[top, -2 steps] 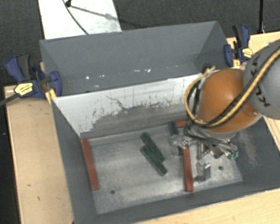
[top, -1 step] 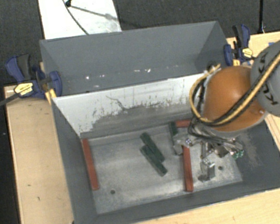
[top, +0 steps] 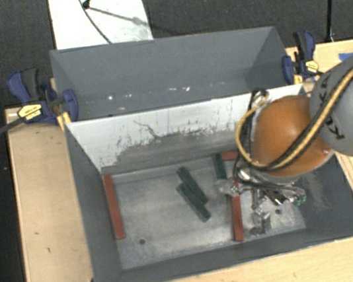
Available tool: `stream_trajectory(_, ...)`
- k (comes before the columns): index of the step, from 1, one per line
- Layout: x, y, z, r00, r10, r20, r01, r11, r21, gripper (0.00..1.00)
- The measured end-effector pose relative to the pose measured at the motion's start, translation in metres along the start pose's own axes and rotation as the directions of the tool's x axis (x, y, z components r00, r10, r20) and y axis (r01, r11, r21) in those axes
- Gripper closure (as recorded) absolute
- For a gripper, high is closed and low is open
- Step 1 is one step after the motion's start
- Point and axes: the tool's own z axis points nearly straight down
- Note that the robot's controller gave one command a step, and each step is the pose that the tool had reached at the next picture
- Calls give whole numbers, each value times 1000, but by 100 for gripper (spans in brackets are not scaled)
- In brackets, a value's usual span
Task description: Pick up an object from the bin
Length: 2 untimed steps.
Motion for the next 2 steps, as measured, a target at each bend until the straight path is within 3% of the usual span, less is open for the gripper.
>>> stream_trajectory(1,5,4,11,998,-62,-3,62,998,-3,100)
stream_trajectory(2,5,4,11,998,-61,-3,61,998,-3,100)
